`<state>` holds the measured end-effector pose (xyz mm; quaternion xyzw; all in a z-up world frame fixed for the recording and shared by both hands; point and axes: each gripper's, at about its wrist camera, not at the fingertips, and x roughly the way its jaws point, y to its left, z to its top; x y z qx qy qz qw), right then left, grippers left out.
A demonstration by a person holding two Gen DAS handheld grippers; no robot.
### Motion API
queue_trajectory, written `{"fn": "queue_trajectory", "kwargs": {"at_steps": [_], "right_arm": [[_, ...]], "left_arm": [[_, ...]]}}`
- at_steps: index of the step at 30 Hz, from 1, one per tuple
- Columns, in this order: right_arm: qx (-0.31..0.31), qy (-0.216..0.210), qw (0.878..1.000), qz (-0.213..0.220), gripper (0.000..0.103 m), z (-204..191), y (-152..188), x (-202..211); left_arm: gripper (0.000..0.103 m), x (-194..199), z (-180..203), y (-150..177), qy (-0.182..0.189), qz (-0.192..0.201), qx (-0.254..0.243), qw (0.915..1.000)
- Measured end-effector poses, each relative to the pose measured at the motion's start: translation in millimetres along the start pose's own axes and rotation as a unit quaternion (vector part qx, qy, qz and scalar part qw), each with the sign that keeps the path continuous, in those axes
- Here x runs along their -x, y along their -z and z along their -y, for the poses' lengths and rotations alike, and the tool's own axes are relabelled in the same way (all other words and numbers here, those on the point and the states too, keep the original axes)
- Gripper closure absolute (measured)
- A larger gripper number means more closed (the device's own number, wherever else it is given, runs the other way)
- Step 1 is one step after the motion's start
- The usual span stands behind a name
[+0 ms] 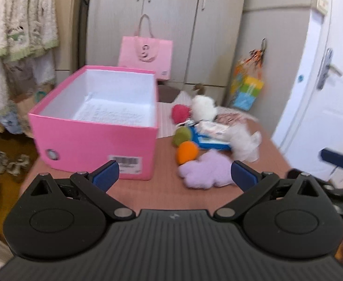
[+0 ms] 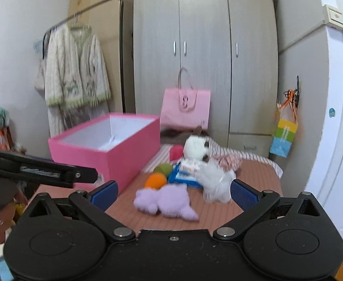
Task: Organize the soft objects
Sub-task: 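Move the left gripper toward the lilac plush bunny on the table, then close the left gripper on the lilac plush bunny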
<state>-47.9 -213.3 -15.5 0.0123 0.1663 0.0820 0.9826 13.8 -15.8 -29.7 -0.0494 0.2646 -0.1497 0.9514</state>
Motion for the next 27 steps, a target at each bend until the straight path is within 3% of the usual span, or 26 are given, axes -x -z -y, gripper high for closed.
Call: {"fn": "queue_trajectory", "kwargs": {"at_steps": [3,7,13,18,27], "right_arm": [[-0.023,-0.017,1.000,-0.010,0.000,19.4,2.2,-17.5],[-0.029,-0.078,0.996,-0.029,0.000,35.2,11.7,-39.1],[-0.003,-0.092,0.994,-0.059,0.004,39.3,28.3,-66.0],[0.019,-0.108,0.990,-0.084,0.008,39.5,34.8,-92.6],[0.087,-0.137,0.984,-0.080,0.012,18.2,42.8,-133.3]], "left_arm": [[0.002,-13.1,7.2,-0.1,0.002,-0.004,0.000,1.0000],[0.005,-38.4,12.6,0.0,0.009,-0.030,0.019,0.9993],[0.015,-65.8,26.9,8.7,0.022,-0.037,0.003,0.9991],[0.024,-85.6,30.9,17.4,0.034,-0.015,0.006,0.9993],[0.029,-131.3,30.6,24.4,0.026,-0.071,0.017,0.9970]]}}
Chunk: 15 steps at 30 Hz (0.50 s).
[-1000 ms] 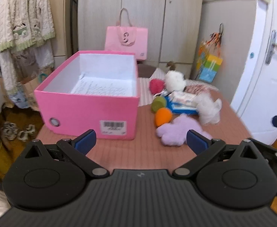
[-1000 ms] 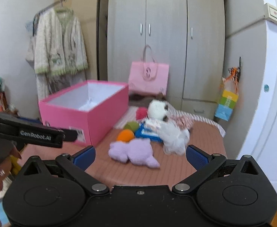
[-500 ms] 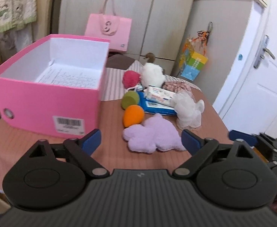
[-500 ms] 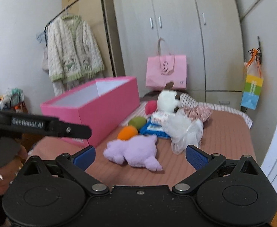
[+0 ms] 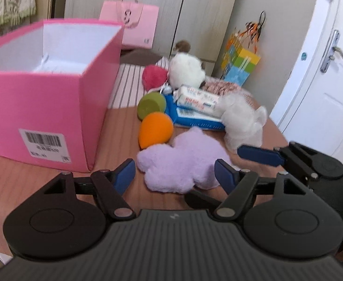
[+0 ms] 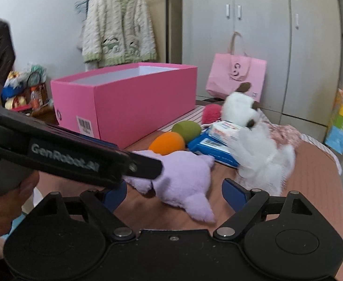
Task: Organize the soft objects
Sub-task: 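Close the left gripper on the lilac plush bunny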
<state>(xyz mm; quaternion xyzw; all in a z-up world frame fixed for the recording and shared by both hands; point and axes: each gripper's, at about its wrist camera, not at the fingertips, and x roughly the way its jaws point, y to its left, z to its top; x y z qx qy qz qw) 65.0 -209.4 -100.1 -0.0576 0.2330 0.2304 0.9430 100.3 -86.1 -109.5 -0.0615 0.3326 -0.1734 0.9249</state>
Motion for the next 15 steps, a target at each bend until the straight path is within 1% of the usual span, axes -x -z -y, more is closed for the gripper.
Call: {"fn": "queue_trajectory", "kwargs": {"at_steps": [1,3,5,6,8,10,12,15], "right_arm": [[0.001,0.001,1.000,0.001,0.012,0.8,-0.1,-4.4],[0.001,-0.001,1.000,-0.004,0.012,3.4,-0.8,-9.4],[-0.004,-0.016,1.000,-0.008,0.012,8.5,-1.4,-12.2],[-0.008,-0.025,1.000,-0.009,0.012,10.4,-2.1,-13.4],[-0.018,-0.040,0.999,-0.011,0.012,14.2,-2.1,-16.6],[-0.016,-0.040,0.999,-0.017,0.012,13.8,-1.0,-23.3],[-0.014,-0.036,0.999,-0.023,0.015,13.4,0.8,-28.2],[-0.022,-0.034,0.999,-0.018,0.019,13.1,2.8,-29.6]], "left_arm": [[0.029,-4.6,-0.2,-0.1,-0.003,-0.006,-0.001,1.0000],[0.029,-8.7,-0.9,-0.2,0.003,-0.007,-0.001,1.0000],[0.029,-10.8,-1.4,-0.1,0.004,-0.002,0.000,1.0000],[0.034,-10.6,-0.6,0.7,0.005,0.006,-0.002,1.0000],[0.037,-10.0,4.3,3.0,-0.004,0.019,-0.020,0.9996],[0.041,-8.9,7.6,4.4,-0.011,0.030,-0.030,0.9991],[0.044,-9.7,6.6,3.7,-0.013,0.028,-0.027,0.9992],[0.052,-11.0,0.6,0.6,-0.014,0.025,-0.009,0.9995]]}}
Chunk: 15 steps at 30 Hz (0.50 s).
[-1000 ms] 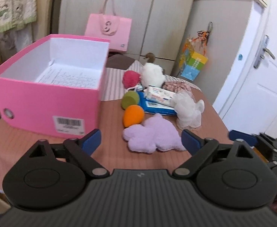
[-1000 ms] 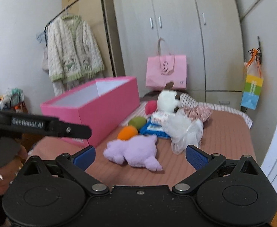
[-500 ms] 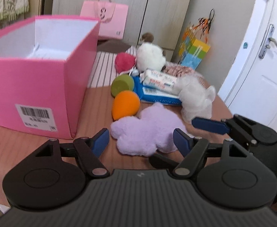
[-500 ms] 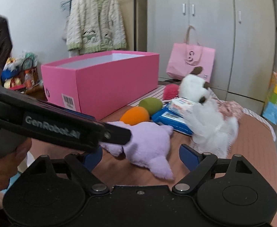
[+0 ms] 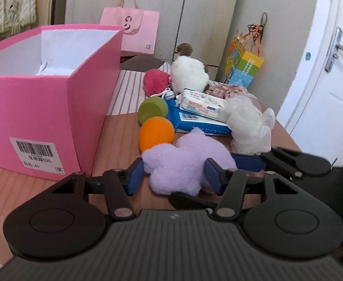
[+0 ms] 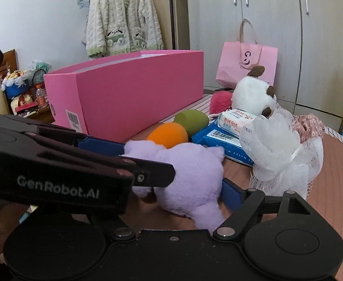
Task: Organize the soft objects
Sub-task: 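Close the left gripper on the lilac plush bunny, then lift the lilac bunny with the left gripper and carry it over the pink box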
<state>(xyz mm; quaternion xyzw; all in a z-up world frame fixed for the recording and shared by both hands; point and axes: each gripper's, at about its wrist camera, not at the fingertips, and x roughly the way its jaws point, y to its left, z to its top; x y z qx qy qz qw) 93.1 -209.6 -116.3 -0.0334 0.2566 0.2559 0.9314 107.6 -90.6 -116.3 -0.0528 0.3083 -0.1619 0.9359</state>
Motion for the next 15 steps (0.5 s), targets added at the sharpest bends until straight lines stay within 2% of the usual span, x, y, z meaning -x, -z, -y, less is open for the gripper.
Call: {"fn": "queue_trajectory", "kwargs": {"at_steps": [8,15], "right_arm": [[0.005,0.026,0.999,0.018,0.027,-10.5,6.8,0.2],[0.011,0.055,0.998,0.018,0.028,-22.9,7.4,7.0]], "left_arm": [[0.059,1.5,5.5,3.8,-0.017,0.012,-0.024,0.9995],[0.059,9.9,6.1,2.9,-0.005,-0.005,-0.035,0.9994]]}}
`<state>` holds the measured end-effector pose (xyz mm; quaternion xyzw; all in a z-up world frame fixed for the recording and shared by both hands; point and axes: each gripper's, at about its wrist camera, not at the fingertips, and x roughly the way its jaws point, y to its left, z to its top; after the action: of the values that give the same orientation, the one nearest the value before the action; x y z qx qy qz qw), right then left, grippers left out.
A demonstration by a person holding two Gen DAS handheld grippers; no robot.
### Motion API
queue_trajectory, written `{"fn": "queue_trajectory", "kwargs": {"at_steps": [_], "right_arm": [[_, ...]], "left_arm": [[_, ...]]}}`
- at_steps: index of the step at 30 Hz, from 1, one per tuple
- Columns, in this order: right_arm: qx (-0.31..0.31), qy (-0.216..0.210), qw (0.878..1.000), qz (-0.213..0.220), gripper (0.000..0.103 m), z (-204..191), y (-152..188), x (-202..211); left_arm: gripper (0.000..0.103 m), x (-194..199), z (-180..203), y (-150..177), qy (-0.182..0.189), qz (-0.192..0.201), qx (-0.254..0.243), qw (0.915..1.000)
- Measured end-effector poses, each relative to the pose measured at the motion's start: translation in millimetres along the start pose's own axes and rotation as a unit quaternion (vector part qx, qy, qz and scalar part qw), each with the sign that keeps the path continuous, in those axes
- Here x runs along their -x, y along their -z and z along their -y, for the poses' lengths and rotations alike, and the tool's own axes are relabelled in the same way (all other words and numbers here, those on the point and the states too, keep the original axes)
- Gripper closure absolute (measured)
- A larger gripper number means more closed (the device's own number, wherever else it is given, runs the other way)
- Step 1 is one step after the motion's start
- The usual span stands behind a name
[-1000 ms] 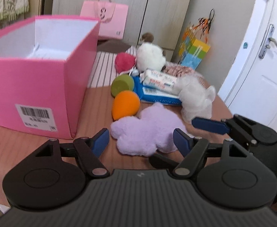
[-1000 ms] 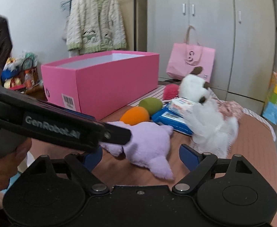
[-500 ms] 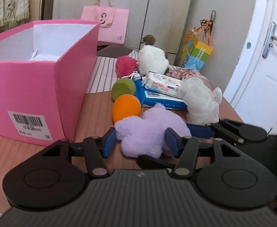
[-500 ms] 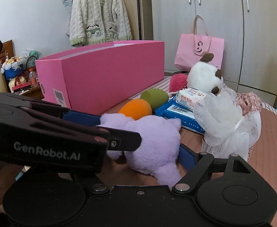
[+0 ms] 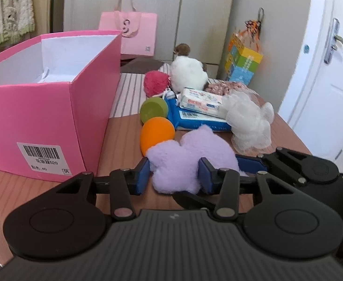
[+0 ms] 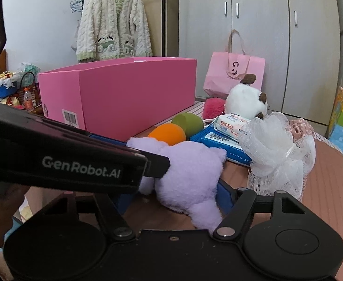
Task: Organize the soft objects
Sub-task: 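Lift the lilac bunny with the left gripper and carry it over the pink box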
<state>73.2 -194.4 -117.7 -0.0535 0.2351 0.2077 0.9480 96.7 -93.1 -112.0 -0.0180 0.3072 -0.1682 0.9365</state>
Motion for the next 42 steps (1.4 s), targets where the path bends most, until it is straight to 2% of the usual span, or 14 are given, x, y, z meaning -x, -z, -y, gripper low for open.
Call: {"fn": "queue_trajectory", "kwargs": {"at_steps": [5,12,16,24,32,37,42], "right_arm": [[-0.008,0.009,1.000,-0.021,0.028,-6.6,-5.7,5.5],[-0.014,0.019,0.998,-0.052,0.028,-23.9,-14.1,13.7],[-0.029,0.004,0.997,-0.070,0.028,-32.4,-19.7,20.3],[-0.024,-0.009,0.996,-0.090,0.028,-68.0,-26.6,36.2],[0.002,-0.041,0.994,-0.101,0.028,-116.4,-38.3,53.1],[0.006,-0.074,0.992,-0.104,0.028,-137.3,-56.3,56.2],[0.026,-0.086,0.992,-0.093,0.028,-156.0,-83.3,58.9]], "left_arm": [[0.059,7.9,-2.8,-1.0,0.012,-0.017,-0.010,0.9997],[0.059,23.7,-5.7,-3.4,0.010,-0.047,-0.016,0.9987],[0.059,38.0,-10.2,-4.4,0.013,-0.059,-0.033,0.9976],[0.059,75.6,-33.1,4.9,0.019,-0.072,-0.022,0.9970],[0.059,122.8,-61.4,9.7,0.001,-0.095,-0.017,0.9954],[0.059,148.3,-80.6,-1.5,-0.018,-0.110,-0.010,0.9938],[0.059,166.0,-96.0,-23.0,-0.030,-0.103,-0.008,0.9942]]}}
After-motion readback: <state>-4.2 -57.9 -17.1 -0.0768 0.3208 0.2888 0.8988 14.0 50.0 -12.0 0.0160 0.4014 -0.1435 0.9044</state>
